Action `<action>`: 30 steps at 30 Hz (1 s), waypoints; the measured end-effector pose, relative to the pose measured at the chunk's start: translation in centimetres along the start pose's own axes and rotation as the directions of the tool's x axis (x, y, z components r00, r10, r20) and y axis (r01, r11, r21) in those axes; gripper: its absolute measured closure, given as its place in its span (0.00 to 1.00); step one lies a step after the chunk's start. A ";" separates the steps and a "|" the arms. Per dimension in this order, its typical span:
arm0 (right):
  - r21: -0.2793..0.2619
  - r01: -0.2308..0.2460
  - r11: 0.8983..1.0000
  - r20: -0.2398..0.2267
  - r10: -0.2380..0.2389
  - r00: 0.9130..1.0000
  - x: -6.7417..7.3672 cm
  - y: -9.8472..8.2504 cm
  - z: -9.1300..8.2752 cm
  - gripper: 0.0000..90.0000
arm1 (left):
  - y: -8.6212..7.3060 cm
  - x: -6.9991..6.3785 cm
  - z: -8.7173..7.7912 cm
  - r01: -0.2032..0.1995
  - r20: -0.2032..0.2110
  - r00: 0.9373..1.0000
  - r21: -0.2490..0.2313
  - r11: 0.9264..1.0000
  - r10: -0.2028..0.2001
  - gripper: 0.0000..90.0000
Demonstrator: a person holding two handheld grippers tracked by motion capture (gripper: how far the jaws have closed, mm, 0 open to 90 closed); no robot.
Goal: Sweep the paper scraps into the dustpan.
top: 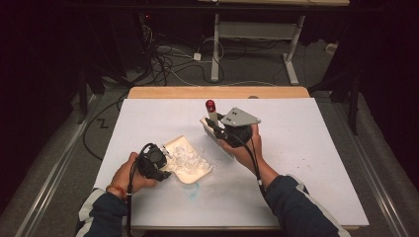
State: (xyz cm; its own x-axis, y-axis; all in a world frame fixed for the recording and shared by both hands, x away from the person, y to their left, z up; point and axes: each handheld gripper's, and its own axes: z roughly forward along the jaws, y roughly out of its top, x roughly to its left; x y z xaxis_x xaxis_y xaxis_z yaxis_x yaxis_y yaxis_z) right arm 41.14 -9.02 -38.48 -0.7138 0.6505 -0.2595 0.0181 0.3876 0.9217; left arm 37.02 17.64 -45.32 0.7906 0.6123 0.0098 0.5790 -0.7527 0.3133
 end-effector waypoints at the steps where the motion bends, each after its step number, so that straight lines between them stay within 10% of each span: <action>1: 0.005 0.019 1.000 0.016 -0.019 1.000 0.0 -0.2 0.7 0.78 | 0.0 0.0 0.0 0.002 0.002 1.000 0.002 1.000 -0.002 0.71; 11: 0.002 -0.010 1.000 -0.120 0.010 0.993 2.5 -0.3 2.7 0.77 | 0.8 -0.2 0.0 -0.004 0.004 1.000 0.028 1.000 0.004 0.71; 20: -0.065 -0.046 0.997 -0.298 0.025 0.954 3.9 1.2 1.3 0.78 | 0.3 0.0 -0.2 0.006 0.020 1.000 0.028 1.000 -0.006 0.71; 30: -0.096 -0.048 0.994 -0.221 0.026 0.975 2.9 2.0 -0.7 0.78 | -0.1 0.1 -0.2 0.004 0.025 1.000 0.022 1.000 -0.004 0.70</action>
State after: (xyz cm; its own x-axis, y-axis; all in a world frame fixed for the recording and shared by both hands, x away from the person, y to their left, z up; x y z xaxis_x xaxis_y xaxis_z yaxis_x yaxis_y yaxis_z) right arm 38.61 -6.79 -37.22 -0.8501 0.4998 -0.1657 -0.0151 0.2915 0.9565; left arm 36.95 17.81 -45.18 0.7929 0.6092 -0.0153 0.5862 -0.7557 0.2920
